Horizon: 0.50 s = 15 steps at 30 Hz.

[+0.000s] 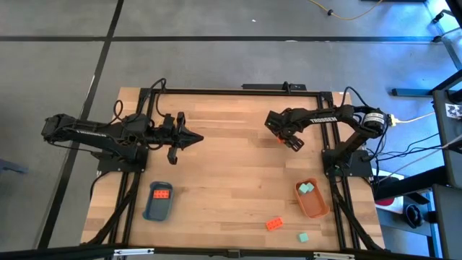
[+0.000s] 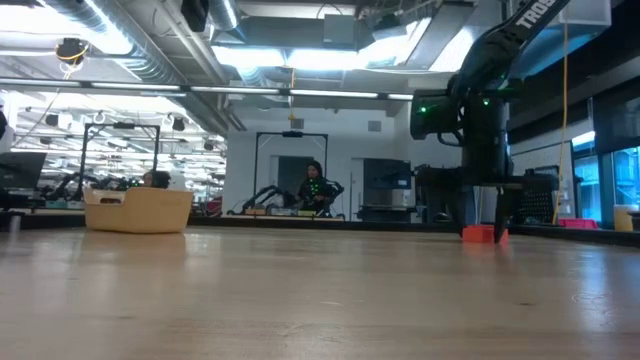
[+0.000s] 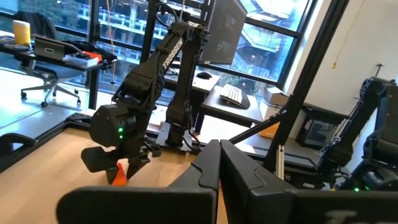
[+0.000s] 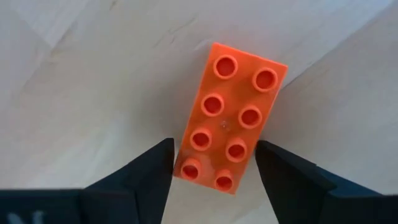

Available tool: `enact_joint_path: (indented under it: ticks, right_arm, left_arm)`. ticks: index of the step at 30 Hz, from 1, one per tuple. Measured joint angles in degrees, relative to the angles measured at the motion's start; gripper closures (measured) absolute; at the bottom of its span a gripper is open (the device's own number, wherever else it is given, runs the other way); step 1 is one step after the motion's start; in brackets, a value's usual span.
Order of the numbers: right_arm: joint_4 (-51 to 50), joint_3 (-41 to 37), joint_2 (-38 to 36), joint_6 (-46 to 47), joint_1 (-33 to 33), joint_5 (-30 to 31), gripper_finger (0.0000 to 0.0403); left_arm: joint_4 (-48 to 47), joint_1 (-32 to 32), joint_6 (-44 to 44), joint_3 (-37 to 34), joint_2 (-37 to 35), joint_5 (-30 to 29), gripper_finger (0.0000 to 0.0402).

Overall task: Sort & place blocks by color
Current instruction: Put the top orange game piece into the green bin

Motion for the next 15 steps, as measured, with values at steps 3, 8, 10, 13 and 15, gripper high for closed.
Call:
enact_joint_path:
  ticks: [3,8,10,13,15]
  right_arm:
    - [-0.1,0.0,0.0,-3.6,0.0,-0.8,0.0185]
    - [-0.9,0.0,0.0,-6.4,0.0,-1.8,0.0238]
    - [-0.9,0.0,0.0,-10.2,-0.1,-2.6,0.0260]
    - [-0.9,-0.2,-0.7,-19.0,-0.1,-3.7,0.0259]
    - [-1.4,-0.3,-2.3,-28.2,0.2,-3.1,0.0259]
  left_arm:
    - [0.0,0.0,0.0,0.0,0.0,0.0,0.0402]
    - [0.0,0.0,0.0,0.0,0.0,0.0,0.0402]
    - [0.0,0.0,0.0,0.0,0.0,0.0,0.0402]
    - [-0.2,0.0,0.3,0.0,-0.3,-0.2,0.0402]
    - [-0.3,0.3,0.3,0.0,-1.0,-0.2,0.0402]
